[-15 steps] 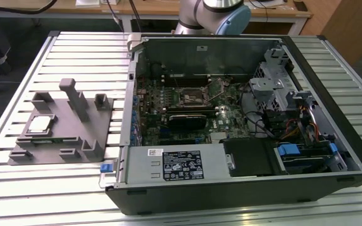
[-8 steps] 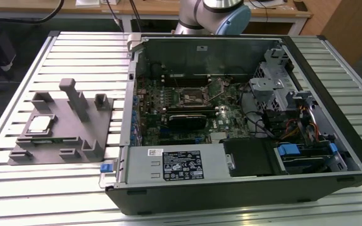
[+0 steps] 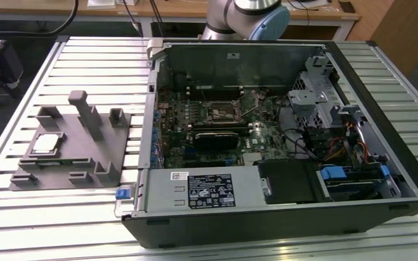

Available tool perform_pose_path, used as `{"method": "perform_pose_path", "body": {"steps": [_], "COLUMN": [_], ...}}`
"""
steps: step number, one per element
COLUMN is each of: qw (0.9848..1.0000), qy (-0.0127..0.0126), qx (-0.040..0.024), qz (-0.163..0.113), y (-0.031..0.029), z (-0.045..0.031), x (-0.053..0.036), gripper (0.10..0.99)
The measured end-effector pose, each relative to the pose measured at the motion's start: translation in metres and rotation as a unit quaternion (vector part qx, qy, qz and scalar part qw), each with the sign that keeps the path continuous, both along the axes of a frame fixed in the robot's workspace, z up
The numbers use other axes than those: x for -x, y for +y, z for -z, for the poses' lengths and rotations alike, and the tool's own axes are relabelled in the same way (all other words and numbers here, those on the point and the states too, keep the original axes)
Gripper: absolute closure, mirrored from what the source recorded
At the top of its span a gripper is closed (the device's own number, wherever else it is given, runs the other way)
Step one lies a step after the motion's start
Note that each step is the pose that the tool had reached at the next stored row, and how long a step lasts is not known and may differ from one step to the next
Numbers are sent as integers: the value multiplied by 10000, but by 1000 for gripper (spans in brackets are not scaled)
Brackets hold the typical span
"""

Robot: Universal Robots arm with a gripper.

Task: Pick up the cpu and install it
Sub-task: 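Pick up the cpu and move it towards the insertion slot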

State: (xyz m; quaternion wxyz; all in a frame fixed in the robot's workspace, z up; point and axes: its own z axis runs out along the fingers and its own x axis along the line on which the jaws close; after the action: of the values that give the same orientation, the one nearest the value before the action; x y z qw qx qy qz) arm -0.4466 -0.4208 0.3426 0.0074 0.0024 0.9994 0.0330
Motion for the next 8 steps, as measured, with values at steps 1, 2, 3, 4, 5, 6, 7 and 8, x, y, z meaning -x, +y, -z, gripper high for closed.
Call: {"method": "perform_pose_path", "body": {"steps": [1, 2, 3, 4, 5, 6, 7, 8], "qw": [10000, 10000, 10000, 10000, 10000, 10000, 10000, 10000], "qy": [0, 0, 0, 1, 1, 1, 1, 1], "qx": [0, 0, 0, 0, 0, 0, 0, 0], "qz": [0, 0, -1, -1, 0, 0, 0, 0], "y": [0, 0, 1, 2, 3, 3, 3, 3], "z": [18, 36, 54, 73, 91, 109, 128, 146], "x": [0, 0, 0, 0, 0, 0, 0, 0], "gripper": [427, 427, 427, 427, 427, 427, 427, 427]}}
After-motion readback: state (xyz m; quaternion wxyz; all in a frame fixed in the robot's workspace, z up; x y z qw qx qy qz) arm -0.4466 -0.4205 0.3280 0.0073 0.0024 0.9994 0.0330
